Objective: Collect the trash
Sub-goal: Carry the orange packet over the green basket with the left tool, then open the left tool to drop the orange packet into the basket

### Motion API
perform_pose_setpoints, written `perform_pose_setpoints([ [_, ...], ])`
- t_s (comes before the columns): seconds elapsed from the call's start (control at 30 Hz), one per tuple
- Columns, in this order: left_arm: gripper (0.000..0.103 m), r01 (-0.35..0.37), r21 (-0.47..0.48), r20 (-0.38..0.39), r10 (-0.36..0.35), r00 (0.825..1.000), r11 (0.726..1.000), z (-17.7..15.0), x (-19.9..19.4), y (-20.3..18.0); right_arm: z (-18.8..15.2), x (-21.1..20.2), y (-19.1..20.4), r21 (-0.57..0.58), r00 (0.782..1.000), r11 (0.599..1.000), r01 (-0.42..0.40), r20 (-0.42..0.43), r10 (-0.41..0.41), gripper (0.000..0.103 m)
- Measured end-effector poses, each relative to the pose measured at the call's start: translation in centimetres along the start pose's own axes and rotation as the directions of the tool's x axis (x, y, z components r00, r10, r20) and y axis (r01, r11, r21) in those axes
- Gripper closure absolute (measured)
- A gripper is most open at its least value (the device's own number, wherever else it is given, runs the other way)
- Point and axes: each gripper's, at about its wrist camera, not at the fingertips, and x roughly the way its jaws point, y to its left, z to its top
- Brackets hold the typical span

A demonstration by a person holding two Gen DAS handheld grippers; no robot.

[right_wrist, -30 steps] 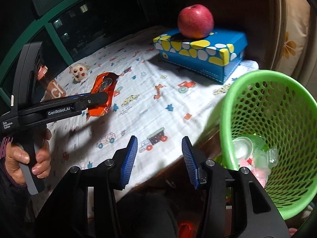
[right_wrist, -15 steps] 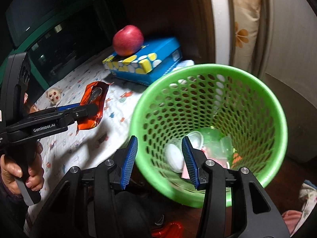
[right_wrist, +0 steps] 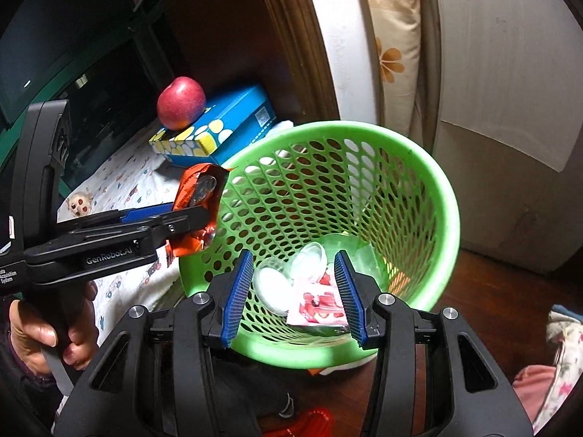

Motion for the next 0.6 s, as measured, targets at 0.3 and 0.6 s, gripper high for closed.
perform_pose_setpoints([
  [0.3,0.045,0.007,0.010,-0.030,-0.006,1.000,1.000,-0.3,1.4,-1.4,-0.3,-0.2,-1.3,0.033,1.000,0.999,0.004,-0.005,-0.003,0.056],
  [0.6,0.033,0.020,-0.011,-0.019,-0.020,1.000,1.000,-0.5,1.2,-1.5,-0.4,-0.3,-1.1,0.041,1.000,0.999,0.001,-0.005,0.000,0.054],
])
